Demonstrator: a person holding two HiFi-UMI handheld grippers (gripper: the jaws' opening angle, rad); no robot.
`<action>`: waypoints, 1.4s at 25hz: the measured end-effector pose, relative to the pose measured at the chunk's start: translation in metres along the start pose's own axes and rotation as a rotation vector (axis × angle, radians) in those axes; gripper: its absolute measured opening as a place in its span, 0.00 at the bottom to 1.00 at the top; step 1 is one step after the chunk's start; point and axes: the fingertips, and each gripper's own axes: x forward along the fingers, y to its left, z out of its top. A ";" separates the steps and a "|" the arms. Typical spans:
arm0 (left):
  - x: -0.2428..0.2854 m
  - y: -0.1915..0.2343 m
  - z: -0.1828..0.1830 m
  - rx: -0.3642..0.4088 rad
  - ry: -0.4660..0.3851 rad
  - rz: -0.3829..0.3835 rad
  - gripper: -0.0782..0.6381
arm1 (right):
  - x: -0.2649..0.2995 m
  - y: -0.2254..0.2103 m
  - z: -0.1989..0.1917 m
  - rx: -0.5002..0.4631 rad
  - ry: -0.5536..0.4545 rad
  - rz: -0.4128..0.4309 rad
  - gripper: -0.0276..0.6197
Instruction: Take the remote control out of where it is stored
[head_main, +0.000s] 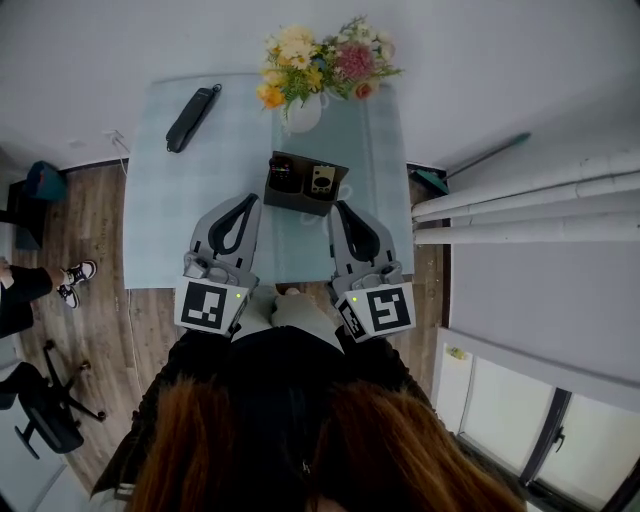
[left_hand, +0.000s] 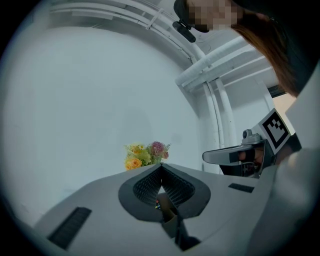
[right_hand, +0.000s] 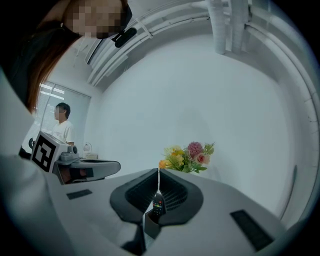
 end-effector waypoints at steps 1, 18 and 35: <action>0.001 0.000 -0.001 -0.002 0.001 0.004 0.12 | 0.001 -0.001 -0.001 0.001 0.004 0.002 0.07; 0.016 -0.009 0.006 -0.008 -0.020 0.050 0.12 | 0.024 -0.030 -0.031 -0.014 0.095 -0.019 0.07; 0.009 -0.013 0.009 0.011 -0.008 0.043 0.12 | 0.058 -0.049 -0.084 -0.001 0.203 -0.144 0.07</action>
